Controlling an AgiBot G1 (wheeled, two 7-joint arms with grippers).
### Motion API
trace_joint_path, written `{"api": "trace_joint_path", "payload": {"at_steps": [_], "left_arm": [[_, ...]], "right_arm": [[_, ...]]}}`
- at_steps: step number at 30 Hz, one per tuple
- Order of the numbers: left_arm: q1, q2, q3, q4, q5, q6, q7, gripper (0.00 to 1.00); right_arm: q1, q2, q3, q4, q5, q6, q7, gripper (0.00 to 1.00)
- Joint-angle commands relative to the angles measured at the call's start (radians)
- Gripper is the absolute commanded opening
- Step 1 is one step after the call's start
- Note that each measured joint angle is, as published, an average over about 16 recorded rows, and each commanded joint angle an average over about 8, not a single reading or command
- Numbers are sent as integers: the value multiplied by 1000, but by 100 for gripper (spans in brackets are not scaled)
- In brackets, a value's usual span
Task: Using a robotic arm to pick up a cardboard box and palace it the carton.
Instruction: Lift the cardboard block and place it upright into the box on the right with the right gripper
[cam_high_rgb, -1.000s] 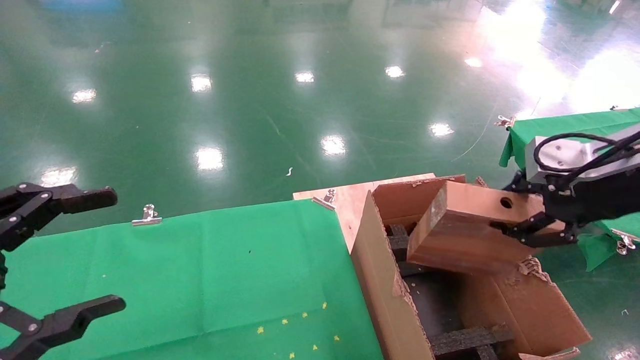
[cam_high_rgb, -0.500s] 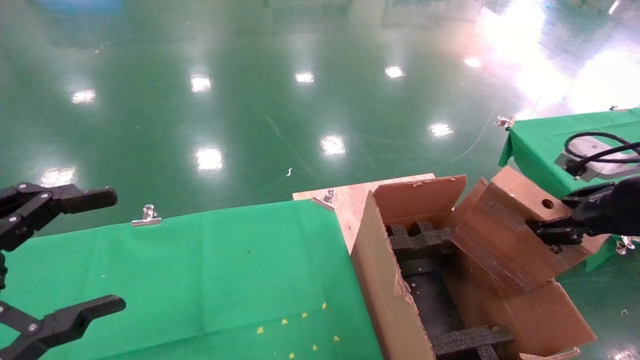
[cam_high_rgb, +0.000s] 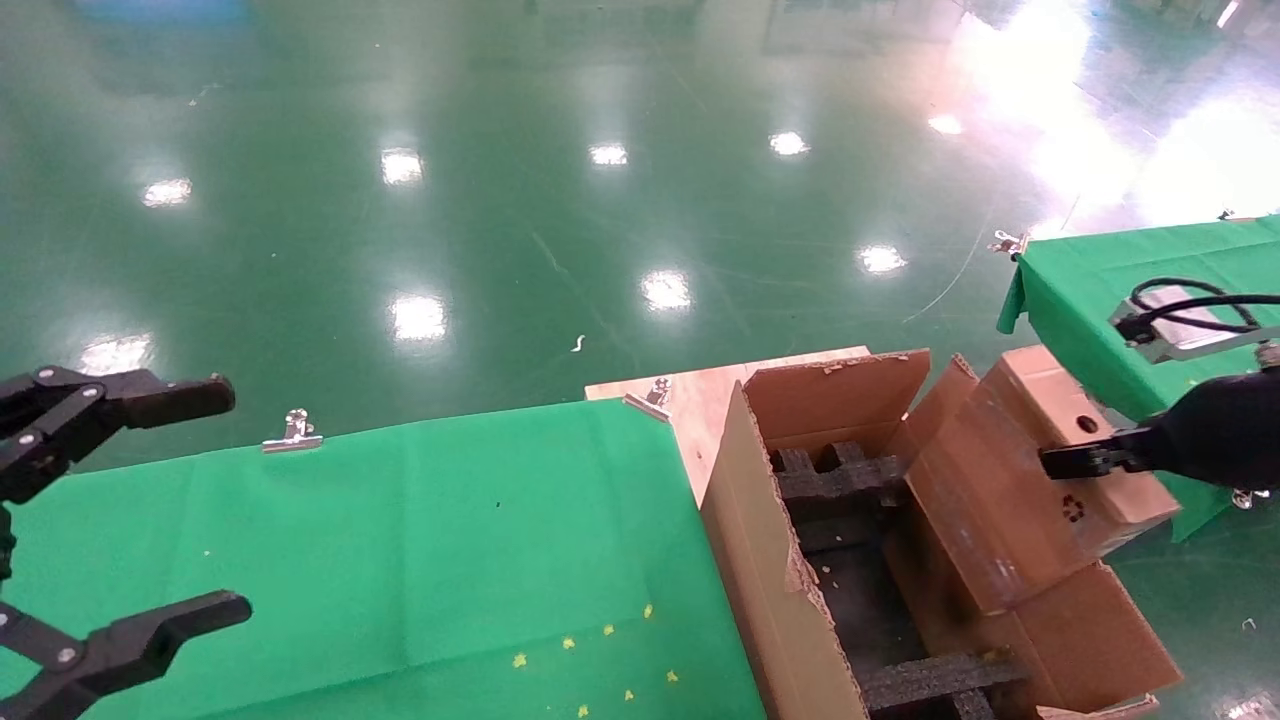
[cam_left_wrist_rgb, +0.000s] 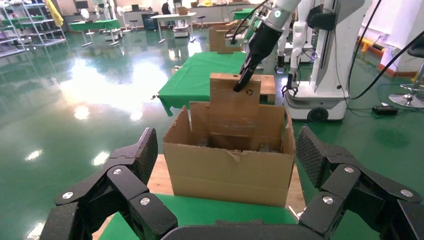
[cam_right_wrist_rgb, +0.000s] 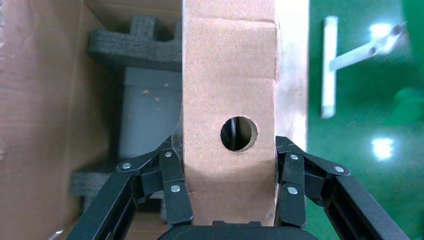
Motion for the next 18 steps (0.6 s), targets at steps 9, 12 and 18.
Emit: {"api": "trace_joint_path", "payload": {"at_steps": [9,12,18], "left_arm": [[0,0,0,0,0,0,0,100],[0,0,0,0,0,0,0,100],[0,0,0,0,0,0,0,100]], "right_arm": [[-65,-52,-41,-2,3,17,113,0],[-78,-60,-51,-2,-15,30,135,0],[-95,-72,-63,-2,-54,55,179,0]]}}
